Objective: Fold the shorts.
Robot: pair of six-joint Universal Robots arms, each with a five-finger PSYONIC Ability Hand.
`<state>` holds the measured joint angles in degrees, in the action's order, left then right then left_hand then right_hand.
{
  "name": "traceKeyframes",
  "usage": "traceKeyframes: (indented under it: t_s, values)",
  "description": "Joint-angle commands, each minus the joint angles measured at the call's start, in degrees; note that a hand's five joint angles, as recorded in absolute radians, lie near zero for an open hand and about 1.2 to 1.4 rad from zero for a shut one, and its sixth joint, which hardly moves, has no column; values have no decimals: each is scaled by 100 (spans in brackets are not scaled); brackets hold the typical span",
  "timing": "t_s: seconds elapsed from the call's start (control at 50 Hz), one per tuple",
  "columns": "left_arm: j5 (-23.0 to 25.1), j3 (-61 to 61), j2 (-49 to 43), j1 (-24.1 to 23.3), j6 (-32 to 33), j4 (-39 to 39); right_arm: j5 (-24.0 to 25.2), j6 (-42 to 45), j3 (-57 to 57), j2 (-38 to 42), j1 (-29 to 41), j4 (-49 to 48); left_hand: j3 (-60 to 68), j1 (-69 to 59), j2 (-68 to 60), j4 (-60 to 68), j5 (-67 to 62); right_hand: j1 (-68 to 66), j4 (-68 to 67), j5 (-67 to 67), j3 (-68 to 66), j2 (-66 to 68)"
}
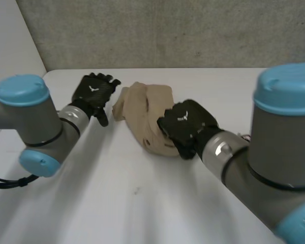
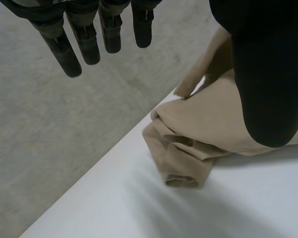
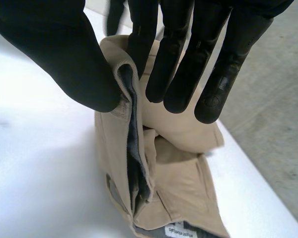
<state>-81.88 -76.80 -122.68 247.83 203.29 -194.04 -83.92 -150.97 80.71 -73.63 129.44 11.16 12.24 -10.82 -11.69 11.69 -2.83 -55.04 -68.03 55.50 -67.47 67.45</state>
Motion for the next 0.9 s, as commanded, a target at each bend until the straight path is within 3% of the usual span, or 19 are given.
traceKeyframes:
  t_s: [0.02, 0.14, 0.34, 0.46, 0.5, 0.54, 0.56, 0.58, 0.6, 0.74, 0.82, 0.9]
  values:
    - [269, 455, -686, -295, 26, -476, 358, -12, 953, -976, -16, 115, -203, 61, 147, -147, 262, -2496, -1197, 1450, -1253, 1255]
    - [594, 869, -1047, -533, 35, -696, 473, -3, 1491, -1417, -16, 115, -152, 10, 97, -97, 211, -2496, -1197, 1450, -1253, 1255]
    - [2061, 1536, -1460, -955, 0, -635, 473, -20, 2098, -1777, 19, 62, -68, -74, 13, -13, 127, -2496, -1197, 1450, -1253, 1255]
    - [2396, 1774, -1707, -1026, 17, -468, 464, -38, 2159, -1821, 11, 36, 133, -275, -188, 188, -74, -2496, -1197, 1450, -1253, 1255]
    - [2405, 1949, -1847, -1044, 17, -415, 455, -38, 2159, -1830, 2, 27, 1172, -1314, -1227, 1227, -1112, -2496, -1197, 1450, -1253, 1255]
    - [2387, 2090, -1944, -1052, 17, -398, 455, -47, 2168, -1874, 2, 27, 2665, -2807, -2721, 2721, -2606, -2496, -1197, 1450, -1253, 1255]
    - [2300, 2221, -2040, -1061, 17, -398, 455, -47, 2177, -1883, 2, 27, 5072, -5214, -5127, 5127, -5012, -2496, -1197, 1450, -1253, 1255]
    - [2239, 2301, -2093, -1052, 17, -424, 447, -47, 2168, -1892, -16, 27, 6395, -6537, -6450, 6450, -6335, -2496, -1197, 1450, -1253, 1255]
    - [2151, 2362, -2128, -1052, 26, -450, 447, -47, 2168, -1883, -16, 18, 6772, -6914, -6827, 6827, -6713, -2496, -1197, 1450, -1253, 1255]
    - [473, 2662, -2068, -947, 184, -1266, 385, -91, 1905, -1787, -718, -333, 6776, -6918, -6831, 6831, -6717, -2496, -1197, 1450, -1253, 1255]
    - [208, 2627, -1655, -885, 360, -1935, 149, -196, 1229, -1348, -1009, -754, 6776, -6918, -6831, 6831, -6717, -2496, -1197, 1450, -1253, 1255]
    - [155, 2679, -935, -798, 474, -2164, -563, -460, -44, -689, -1000, -1159, 6776, -6918, -6831, 6831, -6717, -2496, -1197, 1450, -1253, 1255]
